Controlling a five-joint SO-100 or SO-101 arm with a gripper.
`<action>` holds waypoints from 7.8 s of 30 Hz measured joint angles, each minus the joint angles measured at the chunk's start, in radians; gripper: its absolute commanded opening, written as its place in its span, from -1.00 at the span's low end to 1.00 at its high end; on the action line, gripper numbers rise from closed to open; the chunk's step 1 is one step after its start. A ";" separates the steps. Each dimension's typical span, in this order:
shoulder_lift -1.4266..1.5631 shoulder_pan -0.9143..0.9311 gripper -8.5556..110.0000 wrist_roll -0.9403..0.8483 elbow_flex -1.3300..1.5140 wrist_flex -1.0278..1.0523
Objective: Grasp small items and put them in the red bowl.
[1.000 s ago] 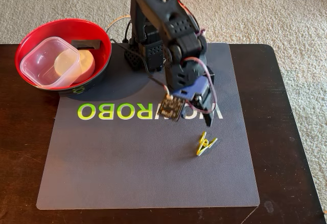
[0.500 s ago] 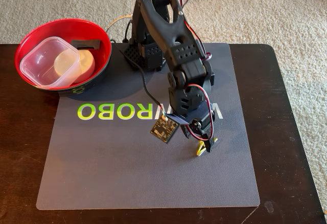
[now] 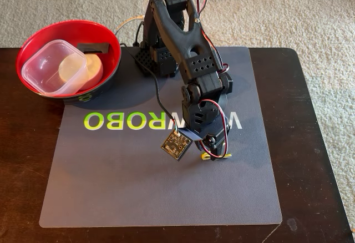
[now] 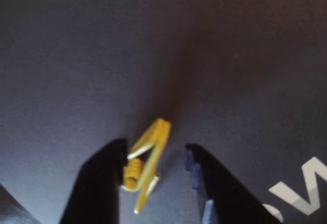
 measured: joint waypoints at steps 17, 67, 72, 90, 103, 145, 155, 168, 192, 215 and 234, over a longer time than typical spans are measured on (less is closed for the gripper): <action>0.123 0.060 -0.85 -0.058 0.066 0.032; 0.802 1.812 -0.45 0.687 0.146 0.696; 1.020 1.539 -0.44 0.658 0.144 0.770; 1.071 0.353 -0.34 0.927 0.147 0.776; 1.129 -0.305 -0.28 0.908 0.723 0.543; 0.738 -0.686 -0.67 0.753 0.672 0.221; 0.712 -0.545 -0.85 0.749 0.692 0.181; 0.885 -0.058 -0.85 0.660 0.565 0.259; 0.584 1.091 -0.85 0.192 -0.387 0.770; 1.523 1.543 -0.83 0.578 0.572 0.595; 1.356 1.476 -0.29 0.571 0.469 0.681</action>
